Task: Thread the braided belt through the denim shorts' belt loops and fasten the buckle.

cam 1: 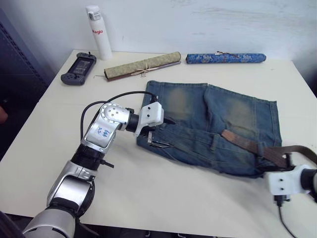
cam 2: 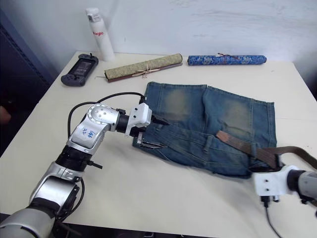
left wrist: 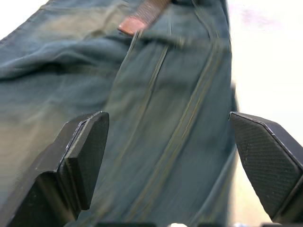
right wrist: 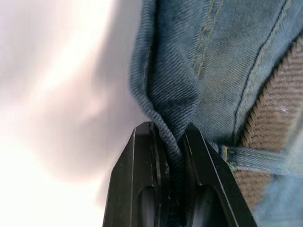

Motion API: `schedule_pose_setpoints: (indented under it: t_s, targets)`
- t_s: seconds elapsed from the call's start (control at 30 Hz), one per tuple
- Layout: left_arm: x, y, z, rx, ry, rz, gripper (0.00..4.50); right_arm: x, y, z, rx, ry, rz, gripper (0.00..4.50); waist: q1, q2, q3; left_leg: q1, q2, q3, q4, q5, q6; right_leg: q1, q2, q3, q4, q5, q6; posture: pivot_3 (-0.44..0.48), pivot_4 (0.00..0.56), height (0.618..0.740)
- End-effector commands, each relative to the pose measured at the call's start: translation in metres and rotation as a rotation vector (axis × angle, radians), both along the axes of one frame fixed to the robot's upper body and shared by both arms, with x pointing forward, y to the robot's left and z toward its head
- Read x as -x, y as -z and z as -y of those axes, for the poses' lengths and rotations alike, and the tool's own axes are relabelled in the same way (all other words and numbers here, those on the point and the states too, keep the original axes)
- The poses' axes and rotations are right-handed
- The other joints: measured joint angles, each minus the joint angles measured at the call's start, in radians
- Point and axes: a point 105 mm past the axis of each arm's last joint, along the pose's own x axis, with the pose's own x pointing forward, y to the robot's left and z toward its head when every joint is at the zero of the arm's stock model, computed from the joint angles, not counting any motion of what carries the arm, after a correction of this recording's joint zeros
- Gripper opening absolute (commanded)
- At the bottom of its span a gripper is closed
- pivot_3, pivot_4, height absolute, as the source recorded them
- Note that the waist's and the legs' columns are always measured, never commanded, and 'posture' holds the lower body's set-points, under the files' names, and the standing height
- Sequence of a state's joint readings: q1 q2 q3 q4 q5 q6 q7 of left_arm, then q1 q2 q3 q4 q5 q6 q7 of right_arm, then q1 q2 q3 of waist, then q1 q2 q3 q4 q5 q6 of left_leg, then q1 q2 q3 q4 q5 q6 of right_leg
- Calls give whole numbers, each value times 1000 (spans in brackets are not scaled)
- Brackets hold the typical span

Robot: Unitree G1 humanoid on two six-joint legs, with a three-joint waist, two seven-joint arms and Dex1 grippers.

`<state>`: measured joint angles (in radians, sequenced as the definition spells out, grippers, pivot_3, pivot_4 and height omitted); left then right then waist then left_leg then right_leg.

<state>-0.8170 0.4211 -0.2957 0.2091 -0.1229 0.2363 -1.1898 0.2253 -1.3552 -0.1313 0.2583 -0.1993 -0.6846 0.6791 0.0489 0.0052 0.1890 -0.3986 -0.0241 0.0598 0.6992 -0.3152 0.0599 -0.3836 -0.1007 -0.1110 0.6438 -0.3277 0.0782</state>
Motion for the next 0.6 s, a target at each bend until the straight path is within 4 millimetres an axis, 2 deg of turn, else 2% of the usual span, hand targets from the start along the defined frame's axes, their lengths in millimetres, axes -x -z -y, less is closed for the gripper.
schedule_pose_setpoints:
  t_s: [0.03, 0.13, 0.3, 0.33, 0.37, 0.5, 0.53, 0.57, 0.6]
  targets:
    - [3, -12, 10, 17, 44, 50, 4500, -5, -2, 22, 59, -9, 15, 7, -4, 0, 0, 0, 0, 0, 0, 0, 0, 0, 0, 0, 0, 0, 0, 0, 150, 686]
    - [6, -12, 14, 22, 58, 49, 4500, -11, -3, 31, 97, -30, 31, 7, -18, 2, 0, 0, 0, 0, -1, 0, 0, 0, 1, 0, 1, -1, -1, 0, 150, 686]
    - [8, -10, 17, 22, 69, 47, 4500, -8, -13, 30, 50, -64, 40, 7, -21, 3, 0, 0, 1, 0, 0, 0, 0, 0, 1, -1, 2, -1, -1, 0, 150, 686]
    - [8, -10, 17, 21, 71, 46, 4500, -7, -16, 30, 47, -73, 43, 1034, -22, 3, 0, 0, 1, 0, 0, 0, 0, 0, 1, -1, 2, -1, -1, 0, 150, 686]
    - [8, -9, 18, 22, 75, 45, 4500, -6, -23, 29, 47, -86, 54, 1397, -21, 3, 0, 0, 1, 0, 0, 0, 0, 0, 1, -1, 2, -1, -1, 0, 150, 686]
    - [9, -9, 22, 22, 91, 45, 4500, -5, -55, 41, 77, -34, 78, 3395, -24, 6, 0, 0, 1, 0, 0, 0, 0, 0, 0, 0, 2, -1, -1, 0, 150, 686]
    - [8, -9, 22, 22, 93, 47, 4500, -3, -64, 44, 87, -26, 81, 4021, -25, 6, 0, 0, 1, 0, 0, 0, 0, 0, 0, 0, 2, -1, -1, 0, 150, 686]
    - [8, -9, 22, 22, 94, 48, 4500, -2, -69, 45, 93, -24, 80, 4444, -26, 6, 0, 0, 1, 0, 0, 0, 0, 0, 0, 0, 2, -1, -1, 0, 150, 686]
    - [7, -9, 23, 23, 93, 49, 4500, -1, -76, 45, 90, -21, 84, 4444, -26, 6, 0, 1, 1, 0, 0, 0, 0, 0, 0, 0, 2, -1, -2, 0, 150, 686]
